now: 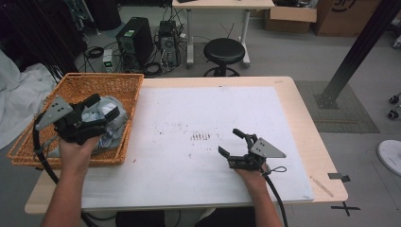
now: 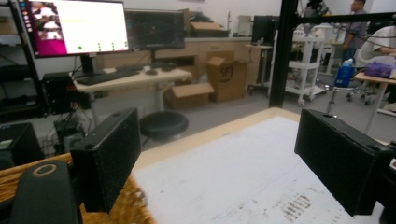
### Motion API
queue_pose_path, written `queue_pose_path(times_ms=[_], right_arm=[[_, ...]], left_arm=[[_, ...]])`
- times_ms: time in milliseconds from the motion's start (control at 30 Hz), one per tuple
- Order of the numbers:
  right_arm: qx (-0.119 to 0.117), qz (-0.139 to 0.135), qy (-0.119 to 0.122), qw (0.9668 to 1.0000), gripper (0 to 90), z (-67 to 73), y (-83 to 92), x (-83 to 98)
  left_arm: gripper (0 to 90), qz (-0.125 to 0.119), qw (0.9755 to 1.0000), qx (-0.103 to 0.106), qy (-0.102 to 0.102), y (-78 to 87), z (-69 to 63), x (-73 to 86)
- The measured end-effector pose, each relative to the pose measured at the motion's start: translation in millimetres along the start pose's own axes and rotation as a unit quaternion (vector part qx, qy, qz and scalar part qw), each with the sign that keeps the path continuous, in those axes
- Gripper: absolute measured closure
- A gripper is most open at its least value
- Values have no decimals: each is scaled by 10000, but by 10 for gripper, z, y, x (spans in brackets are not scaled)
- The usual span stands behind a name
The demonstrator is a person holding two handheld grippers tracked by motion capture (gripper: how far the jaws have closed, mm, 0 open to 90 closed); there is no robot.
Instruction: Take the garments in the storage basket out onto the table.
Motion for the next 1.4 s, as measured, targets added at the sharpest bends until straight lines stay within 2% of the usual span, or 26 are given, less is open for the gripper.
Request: queue_pose_path(times_ms=[33, 167, 367, 433, 467, 600, 633, 667, 700, 733, 767, 800, 833, 933, 1133, 1167, 1200, 1233, 1267, 1367, 1400], right_arm=[[-1, 0, -2, 10000, 135, 0, 0, 0], [-1, 4, 4, 10000, 135, 0, 0, 1], [1, 3, 1, 10000, 135, 0, 1, 1], [1, 3, 5, 10000, 135, 0, 0, 1], [2, 3, 4, 10000, 135, 0, 1, 1], [1, 1, -1, 10000, 135, -1, 2, 1], [1, -1, -1, 10000, 135, -1, 2, 1], [1, -1, -1, 10000, 135, -1, 2, 1], [1, -3, 0, 10000, 135, -1, 2, 1], [2, -3, 0, 10000, 135, -1, 2, 1], [2, -3, 0, 10000, 135, -1, 2, 1], [2, -4, 0, 10000, 135, -1, 2, 1], [2, -5, 1, 10000, 135, -1, 2, 1], [4, -8, 2, 10000, 135, -1, 3, 1], [3, -18, -11, 10000, 135, -3, 6, 1], [2, -20, -14, 10000, 135, -3, 7, 1], [1, -23, -21, 10000, 135, -4, 7, 1], [1, -22, -24, 10000, 135, -4, 7, 1], [1, -22, -24, 10000, 135, -4, 7, 1], [4, -27, -23, 10000, 135, -6, 7, 0], [4, -28, -25, 10000, 135, -7, 7, 1]], left_arm=[[153, 73, 10000, -61, -5, 43, 60, -8], [154, 184, 9997, -152, -25, 94, 143, -3], [153, 461, 9985, -299, 13, 136, 286, 90], [152, 714, 9967, -379, 14, 144, 372, 166], [153, 714, 9967, -379, 14, 144, 372, 166], [152, 1141, 9923, -465, 106, 148, 512, 278], [152, 1425, 9883, -515, 148, 144, 584, 343], [152, 1425, 9883, -515, 148, 144, 584, 343], [152, 1527, 9867, -538, 161, 139, 606, 367], [153, 1727, 9833, -549, 168, 127, 642, 408], [153, 1856, 9809, -547, 186, 114, 661, 435], [154, 2157, 9745, -594, 161, 71, 709, 498], [155, 2157, 9745, -594, 161, 71, 709, 498], [155, 2586, 9641, -591, 122, -30, 764, 589], [156, 2937, 9540, -549, 237, -243, 792, 718], [157, 3013, 9519, -519, 227, -282, 787, 742], [157, 3118, 9485, -496, 253, -354, 781, 781], [157, 3118, 9485, -496, 253, -354, 781, 781], [157, 3170, 9469, -469, 276, -390, 779, 800], [156, 3328, 9412, -460, 345, -489, 797, 870], [157, 3413, 9380, -462, 389, -526, 812, 908]])
Point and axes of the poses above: each handheld gripper's, and its own axes: y roughly backward along the jaws, x roughly out of its underside, z roughly to its left, the point moved 5 cm from there along -y, roughly forward along the jaws, and after that the axes turned 7 degrees about z, right-handed, at the moved point
